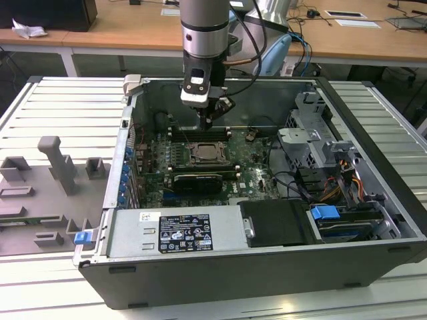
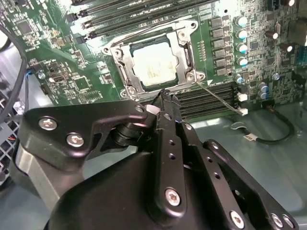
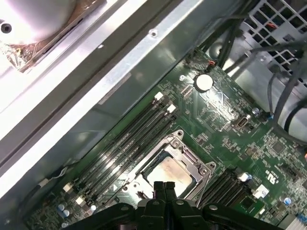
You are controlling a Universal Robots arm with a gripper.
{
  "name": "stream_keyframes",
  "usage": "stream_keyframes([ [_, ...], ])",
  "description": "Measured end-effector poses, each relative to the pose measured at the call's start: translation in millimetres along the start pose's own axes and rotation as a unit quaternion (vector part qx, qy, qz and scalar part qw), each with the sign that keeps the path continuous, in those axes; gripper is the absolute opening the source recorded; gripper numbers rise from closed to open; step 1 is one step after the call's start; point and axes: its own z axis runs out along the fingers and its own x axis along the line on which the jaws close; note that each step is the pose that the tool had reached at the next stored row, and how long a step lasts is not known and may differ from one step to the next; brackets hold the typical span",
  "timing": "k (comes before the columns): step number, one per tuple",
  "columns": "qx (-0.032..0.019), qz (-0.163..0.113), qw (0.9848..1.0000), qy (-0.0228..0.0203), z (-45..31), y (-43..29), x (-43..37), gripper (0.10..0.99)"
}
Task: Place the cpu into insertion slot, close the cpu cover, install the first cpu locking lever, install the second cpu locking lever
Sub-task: 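Install the first cpu locking lever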
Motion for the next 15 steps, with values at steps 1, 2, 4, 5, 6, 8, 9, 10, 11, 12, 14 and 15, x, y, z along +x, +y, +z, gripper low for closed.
stream_keyframes([
  [1, -0.0001, -0.003, 1.0, 0.0003, 0.0, 0.0, 0.0, 0.106],
  [2, -0.0001, -0.011, 0.9999, 0.0008, 0.0, -0.1, 0.0, 0.106],
  [4, -0.0002, -0.018, 0.9998, 0.0014, 0.0, -0.1, -0.1, 0.106],
  [5, -0.0003, -0.021, 0.9998, 0.0017, 0.0, -0.1, -0.1, 0.106],
  [6, -0.0004, -0.025, 0.9997, 0.002, 0.0, -0.1, -0.1, 0.106],
  [8, -0.0006, -0.04, 0.9992, 0.0032, 0.0, -0.1, -0.1, 0.106],
  [9, -0.0007, -0.045, 0.999, 0.0036, 0.0, -0.1, -0.1, 0.106],
  [10, -0.0007, -0.05, 0.9988, 0.004, 0.0, -0.1, -0.1, 0.106],
  [11, -0.0008, -0.055, 0.9985, 0.0044, 0.0, -0.1, -0.1, 0.106],
  [12, -0.0009, -0.059, 0.9982, 0.0047, 0.0, -0.1, -0.1, 0.106],
  [14, -0.001, -0.073, 0.9973, 0.0058, 0.0, -0.1, -0.1, 0.106],
  [15, -0.0012, -0.082, 0.9966, 0.0065, 0.0, -0.1, -0.1, 0.106],
])
